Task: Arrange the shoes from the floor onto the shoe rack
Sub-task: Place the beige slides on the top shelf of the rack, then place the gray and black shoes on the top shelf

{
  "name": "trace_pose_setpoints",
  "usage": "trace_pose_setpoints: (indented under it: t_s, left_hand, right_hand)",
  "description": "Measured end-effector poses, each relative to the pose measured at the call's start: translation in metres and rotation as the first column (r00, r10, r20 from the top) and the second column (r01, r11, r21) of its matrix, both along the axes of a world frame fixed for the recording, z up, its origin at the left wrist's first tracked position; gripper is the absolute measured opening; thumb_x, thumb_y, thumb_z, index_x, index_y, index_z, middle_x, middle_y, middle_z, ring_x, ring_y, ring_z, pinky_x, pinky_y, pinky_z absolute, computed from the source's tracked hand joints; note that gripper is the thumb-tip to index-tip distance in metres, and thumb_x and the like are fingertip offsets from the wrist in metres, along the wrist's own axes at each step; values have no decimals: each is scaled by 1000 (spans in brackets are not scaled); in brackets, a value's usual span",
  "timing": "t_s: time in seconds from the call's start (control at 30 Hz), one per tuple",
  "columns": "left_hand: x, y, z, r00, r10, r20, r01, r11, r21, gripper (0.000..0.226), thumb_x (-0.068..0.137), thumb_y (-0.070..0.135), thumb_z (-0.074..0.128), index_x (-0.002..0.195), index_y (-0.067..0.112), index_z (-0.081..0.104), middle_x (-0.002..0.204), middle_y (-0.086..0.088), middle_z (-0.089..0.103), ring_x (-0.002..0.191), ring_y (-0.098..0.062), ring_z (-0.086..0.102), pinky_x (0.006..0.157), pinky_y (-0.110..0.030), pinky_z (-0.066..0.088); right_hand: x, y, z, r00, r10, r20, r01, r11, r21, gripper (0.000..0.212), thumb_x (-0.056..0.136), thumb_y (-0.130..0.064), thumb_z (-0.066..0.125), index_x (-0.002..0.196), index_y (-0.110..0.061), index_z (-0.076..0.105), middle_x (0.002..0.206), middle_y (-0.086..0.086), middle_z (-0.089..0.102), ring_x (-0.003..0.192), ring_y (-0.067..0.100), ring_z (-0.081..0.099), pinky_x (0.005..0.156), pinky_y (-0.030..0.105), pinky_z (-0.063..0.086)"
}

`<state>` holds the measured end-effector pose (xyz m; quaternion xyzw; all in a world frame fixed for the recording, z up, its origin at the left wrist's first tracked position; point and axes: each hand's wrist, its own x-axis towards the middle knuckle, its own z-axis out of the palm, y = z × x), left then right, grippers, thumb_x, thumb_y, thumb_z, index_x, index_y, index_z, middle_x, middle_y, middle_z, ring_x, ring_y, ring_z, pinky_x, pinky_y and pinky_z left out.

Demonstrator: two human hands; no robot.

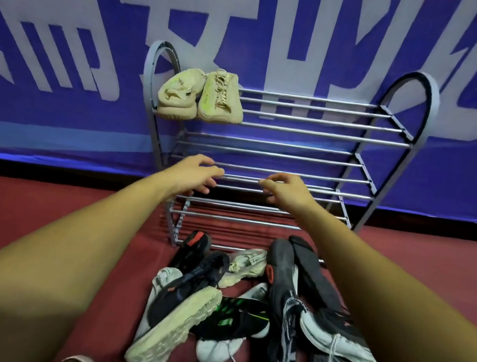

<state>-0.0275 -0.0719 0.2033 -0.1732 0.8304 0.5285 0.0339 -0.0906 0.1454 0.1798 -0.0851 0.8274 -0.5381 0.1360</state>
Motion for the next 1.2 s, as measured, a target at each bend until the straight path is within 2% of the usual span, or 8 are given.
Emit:
trace_pose_setpoints:
  t_s: [0.2, 0.37, 0.53, 0.63, 0.73, 0.87, 1.07, 1.2]
  left_hand:
    - [4, 64, -67, 977, -167, 135, 176, 983, -57, 42, 94, 28, 66, 129, 8, 52, 103, -12, 68, 83, -21, 66, 69, -34, 56]
    - [16, 110, -120, 865, -368, 342, 433, 892, -135, 26, 97, 24, 60, 119, 12, 55, 94, -6, 63, 62, -11, 55, 44, -14, 41]
    - [13, 141, -167, 774, -444, 451, 561, 812, -162, 39, 94, 29, 62, 129, 14, 54, 89, -1, 62, 70, -15, 57, 56, -23, 41]
    - [10, 154, -198, 722, -467, 511, 616, 770, -167, 55, 87, 32, 69, 136, 16, 51, 120, -7, 63, 100, -23, 63, 75, -24, 43]
    - [3, 164, -219, 669, -469, 576, 660, 731, -171, 60, 87, 31, 68, 140, 14, 45, 116, -7, 58, 104, -25, 58, 78, -30, 43]
    - [-9, 176, -235, 708, -417, 571, 606, 773, -186, 73, 87, 26, 68, 146, 7, 28, 128, -14, 57, 104, -26, 55, 79, -31, 41]
    - [-23, 188, -245, 726, -355, 588, 562, 800, -210, 97, 92, 34, 65, 158, 10, -2, 154, -12, 40, 136, -31, 43, 111, -37, 36]
    - [-20, 192, -247, 760, -324, 563, 570, 749, -338, 87, 94, 38, 60, 156, 7, 7, 149, -17, 45, 132, -34, 47, 107, -40, 40]
  right_hand:
    - [12, 51, -71, 999, 24, 48, -38, 950, 310, 22, 87, -33, 73, 94, -13, 69, 86, 5, 66, 81, 23, 65, 78, 37, 53]
    - [28, 89, -114, 983, 78, 168, -160, 810, 564, 24, 87, -33, 68, 92, -10, 70, 86, 8, 68, 85, 26, 67, 75, 30, 51]
    - [46, 111, -166, 962, 95, 258, -246, 716, 654, 41, 89, -36, 64, 119, -8, 63, 119, 14, 66, 106, 32, 62, 77, 30, 44]
    - [52, 119, -193, 952, 75, 295, -266, 677, 686, 46, 88, -38, 65, 124, -11, 56, 127, 15, 62, 115, 35, 60, 90, 38, 51]
    - [51, 125, -207, 948, 58, 314, -272, 663, 697, 46, 86, -36, 63, 125, -13, 54, 127, 14, 62, 115, 36, 60, 93, 41, 51]
    - [48, 132, -221, 931, 61, 359, -302, 681, 667, 47, 86, -35, 59, 129, -16, 57, 128, 14, 63, 115, 36, 60, 97, 41, 51]
    - [47, 139, -232, 937, 73, 342, -291, 704, 648, 38, 87, -35, 63, 123, -25, 68, 121, 11, 67, 110, 33, 63, 95, 38, 52]
    - [46, 135, -226, 946, 89, 311, -271, 745, 610, 28, 87, -34, 63, 112, -23, 73, 115, 11, 69, 110, 33, 62, 93, 35, 51]
